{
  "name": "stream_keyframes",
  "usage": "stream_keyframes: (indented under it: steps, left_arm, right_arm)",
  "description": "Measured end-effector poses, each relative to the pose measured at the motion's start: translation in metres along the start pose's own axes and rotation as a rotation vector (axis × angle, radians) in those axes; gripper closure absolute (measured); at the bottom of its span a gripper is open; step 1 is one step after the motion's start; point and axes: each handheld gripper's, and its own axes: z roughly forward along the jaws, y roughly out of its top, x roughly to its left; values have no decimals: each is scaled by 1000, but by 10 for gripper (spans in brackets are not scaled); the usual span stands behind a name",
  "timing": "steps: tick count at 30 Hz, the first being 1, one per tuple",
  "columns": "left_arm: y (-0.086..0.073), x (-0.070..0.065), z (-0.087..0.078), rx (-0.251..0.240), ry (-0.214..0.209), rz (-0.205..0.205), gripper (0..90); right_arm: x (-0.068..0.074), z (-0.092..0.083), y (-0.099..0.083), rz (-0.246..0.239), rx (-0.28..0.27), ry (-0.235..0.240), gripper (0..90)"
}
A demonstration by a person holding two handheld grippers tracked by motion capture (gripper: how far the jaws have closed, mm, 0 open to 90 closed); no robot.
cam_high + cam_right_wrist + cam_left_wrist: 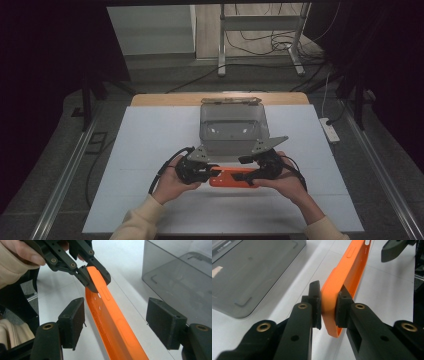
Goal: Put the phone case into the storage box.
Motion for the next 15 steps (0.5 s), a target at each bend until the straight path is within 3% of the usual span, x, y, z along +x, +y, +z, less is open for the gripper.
stream_keyframes:
  steps: [7,15]
  left_arm:
    - [2,-3,1,16,-1,26,787]
    - [4,-7,1,26,-3,56,787]
  right_arm:
    - [2,6,0,-18,51,2,388]
    - [6,9,-1,-47,104,10,619]
